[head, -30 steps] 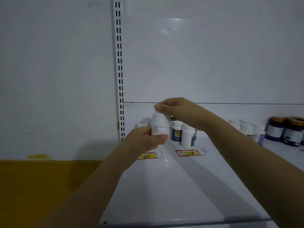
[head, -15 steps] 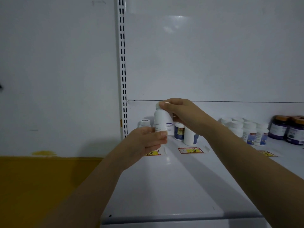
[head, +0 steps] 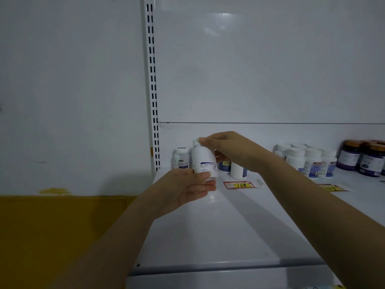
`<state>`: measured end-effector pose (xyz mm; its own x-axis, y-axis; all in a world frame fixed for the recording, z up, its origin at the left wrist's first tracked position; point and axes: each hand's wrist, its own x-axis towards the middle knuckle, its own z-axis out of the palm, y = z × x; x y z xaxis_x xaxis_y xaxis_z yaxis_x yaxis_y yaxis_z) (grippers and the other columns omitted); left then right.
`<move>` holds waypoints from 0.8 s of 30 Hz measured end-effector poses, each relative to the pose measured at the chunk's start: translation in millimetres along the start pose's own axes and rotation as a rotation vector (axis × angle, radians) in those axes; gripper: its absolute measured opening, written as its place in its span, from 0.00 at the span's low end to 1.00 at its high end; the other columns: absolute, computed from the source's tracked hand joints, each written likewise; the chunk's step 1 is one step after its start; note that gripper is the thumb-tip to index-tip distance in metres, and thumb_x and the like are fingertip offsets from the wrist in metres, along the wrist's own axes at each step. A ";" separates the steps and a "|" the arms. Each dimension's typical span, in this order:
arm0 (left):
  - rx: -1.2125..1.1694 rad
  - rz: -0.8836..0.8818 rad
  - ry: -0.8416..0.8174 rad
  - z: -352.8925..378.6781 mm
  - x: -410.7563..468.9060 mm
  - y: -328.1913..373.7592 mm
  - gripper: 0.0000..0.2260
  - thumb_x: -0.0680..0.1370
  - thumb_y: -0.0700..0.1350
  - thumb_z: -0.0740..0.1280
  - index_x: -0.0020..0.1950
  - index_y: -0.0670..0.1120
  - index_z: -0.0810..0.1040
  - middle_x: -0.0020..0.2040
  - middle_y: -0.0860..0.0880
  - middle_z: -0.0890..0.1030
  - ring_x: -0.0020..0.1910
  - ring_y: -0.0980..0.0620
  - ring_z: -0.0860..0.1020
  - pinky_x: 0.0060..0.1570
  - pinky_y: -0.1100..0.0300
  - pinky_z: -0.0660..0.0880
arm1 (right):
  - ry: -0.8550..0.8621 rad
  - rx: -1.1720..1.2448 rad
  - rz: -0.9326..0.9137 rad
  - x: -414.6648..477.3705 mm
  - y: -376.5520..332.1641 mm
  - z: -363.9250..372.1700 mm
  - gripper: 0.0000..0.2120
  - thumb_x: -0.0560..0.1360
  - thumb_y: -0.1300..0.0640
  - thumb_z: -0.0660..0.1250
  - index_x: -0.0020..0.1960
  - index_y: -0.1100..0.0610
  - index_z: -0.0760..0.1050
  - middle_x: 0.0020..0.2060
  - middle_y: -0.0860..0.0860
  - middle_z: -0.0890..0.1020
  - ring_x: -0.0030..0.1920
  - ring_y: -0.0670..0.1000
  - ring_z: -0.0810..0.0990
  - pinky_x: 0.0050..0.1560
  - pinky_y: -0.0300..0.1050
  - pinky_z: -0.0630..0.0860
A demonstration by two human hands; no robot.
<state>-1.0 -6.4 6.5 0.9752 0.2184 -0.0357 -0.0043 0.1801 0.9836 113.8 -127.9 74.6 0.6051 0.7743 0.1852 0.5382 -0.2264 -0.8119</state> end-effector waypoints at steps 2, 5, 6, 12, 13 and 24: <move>0.033 -0.002 0.007 0.2 2.7 0.4 0.15 0.74 0.42 0.69 0.60 0.39 0.76 0.53 0.42 0.83 0.54 0.46 0.82 0.55 0.56 0.78 | -0.018 -0.037 -0.001 -0.1 1.9 -1.4 0.16 0.76 0.41 0.64 0.53 0.52 0.78 0.45 0.46 0.84 0.41 0.43 0.83 0.37 0.31 0.76; 0.153 0.020 0.060 3.0 7.9 6.2 0.15 0.75 0.42 0.69 0.60 0.38 0.76 0.52 0.42 0.83 0.52 0.47 0.82 0.55 0.58 0.78 | -0.011 -0.003 -0.003 2.9 1.5 -5.5 0.14 0.76 0.45 0.65 0.56 0.53 0.77 0.48 0.47 0.83 0.44 0.43 0.82 0.36 0.30 0.77; 0.298 0.054 0.089 5.4 9.9 9.7 0.14 0.75 0.43 0.69 0.59 0.39 0.76 0.51 0.45 0.83 0.50 0.49 0.82 0.53 0.62 0.78 | 0.005 0.009 -0.009 5.2 0.8 -6.7 0.14 0.76 0.46 0.66 0.56 0.53 0.76 0.50 0.48 0.82 0.46 0.44 0.82 0.37 0.31 0.77; 1.254 0.258 0.343 5.5 25.1 23.6 0.20 0.74 0.53 0.70 0.62 0.48 0.73 0.52 0.51 0.77 0.43 0.57 0.73 0.36 0.70 0.67 | 0.209 -0.177 -0.117 16.6 -5.7 -12.9 0.18 0.73 0.46 0.70 0.58 0.54 0.74 0.53 0.49 0.80 0.52 0.49 0.79 0.49 0.40 0.77; 1.333 0.273 0.402 3.9 26.8 24.0 0.20 0.75 0.54 0.69 0.62 0.47 0.72 0.52 0.49 0.76 0.44 0.54 0.74 0.39 0.67 0.70 | 0.238 -0.239 -0.137 17.9 -6.3 -13.0 0.19 0.73 0.46 0.70 0.59 0.55 0.74 0.53 0.49 0.79 0.52 0.49 0.77 0.46 0.36 0.74; 1.714 0.110 0.540 3.0 31.3 -0.8 0.24 0.76 0.60 0.63 0.61 0.43 0.69 0.58 0.44 0.73 0.56 0.45 0.72 0.52 0.55 0.68 | 0.215 -0.497 -0.077 22.0 26.4 1.3 0.22 0.76 0.50 0.66 0.66 0.58 0.71 0.61 0.53 0.77 0.57 0.51 0.75 0.51 0.39 0.70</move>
<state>30.2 -2.6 5.1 0.8123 0.4787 0.3332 0.4945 -0.8682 0.0419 140.6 -116.1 56.5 0.6310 0.6734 0.3852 0.7667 -0.4657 -0.4419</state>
